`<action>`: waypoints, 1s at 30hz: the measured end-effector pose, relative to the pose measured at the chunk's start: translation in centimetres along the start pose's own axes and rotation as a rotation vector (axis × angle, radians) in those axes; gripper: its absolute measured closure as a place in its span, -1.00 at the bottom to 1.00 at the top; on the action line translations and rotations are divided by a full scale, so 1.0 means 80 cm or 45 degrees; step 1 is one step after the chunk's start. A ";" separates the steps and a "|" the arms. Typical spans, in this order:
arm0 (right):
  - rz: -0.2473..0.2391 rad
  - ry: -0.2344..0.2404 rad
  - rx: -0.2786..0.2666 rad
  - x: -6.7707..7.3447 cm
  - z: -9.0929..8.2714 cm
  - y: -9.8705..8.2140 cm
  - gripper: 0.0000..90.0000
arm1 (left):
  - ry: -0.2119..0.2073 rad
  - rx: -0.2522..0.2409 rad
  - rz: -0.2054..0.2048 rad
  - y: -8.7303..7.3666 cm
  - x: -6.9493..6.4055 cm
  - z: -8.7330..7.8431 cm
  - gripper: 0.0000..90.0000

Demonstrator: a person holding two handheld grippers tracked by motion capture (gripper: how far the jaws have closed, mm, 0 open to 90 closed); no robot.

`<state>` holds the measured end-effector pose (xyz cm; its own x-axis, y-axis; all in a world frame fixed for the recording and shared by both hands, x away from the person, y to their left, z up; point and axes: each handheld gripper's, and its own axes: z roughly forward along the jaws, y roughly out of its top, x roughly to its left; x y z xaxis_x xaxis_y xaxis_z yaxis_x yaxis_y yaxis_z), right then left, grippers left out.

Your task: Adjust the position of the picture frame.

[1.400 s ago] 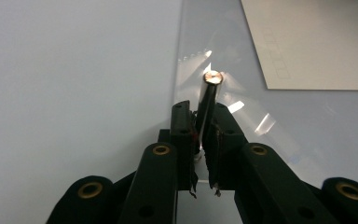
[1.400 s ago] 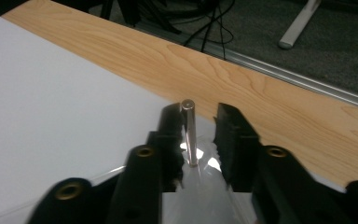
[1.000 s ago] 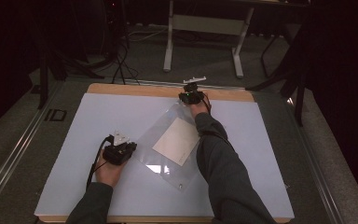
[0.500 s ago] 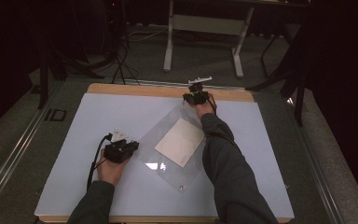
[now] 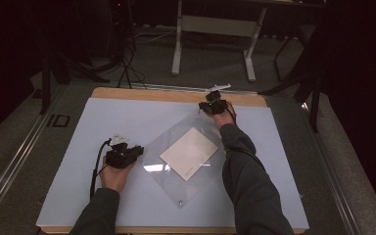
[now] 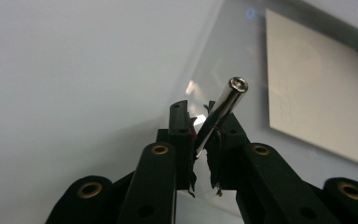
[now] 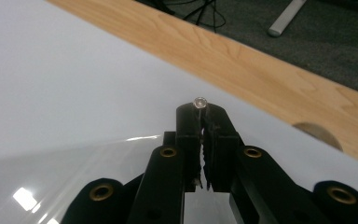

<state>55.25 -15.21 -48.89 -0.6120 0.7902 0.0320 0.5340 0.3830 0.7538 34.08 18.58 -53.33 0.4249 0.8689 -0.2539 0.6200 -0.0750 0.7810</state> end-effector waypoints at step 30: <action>-0.020 -0.035 -0.083 0.003 -0.095 -0.058 0.91 | 0.030 0.040 -0.042 0.034 0.016 0.008 0.79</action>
<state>48.20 -20.44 -47.43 -0.6031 0.7977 0.0022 0.4848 0.3643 0.7952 36.72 19.17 -51.88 0.3886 0.8824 -0.2652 0.6540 -0.0614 0.7540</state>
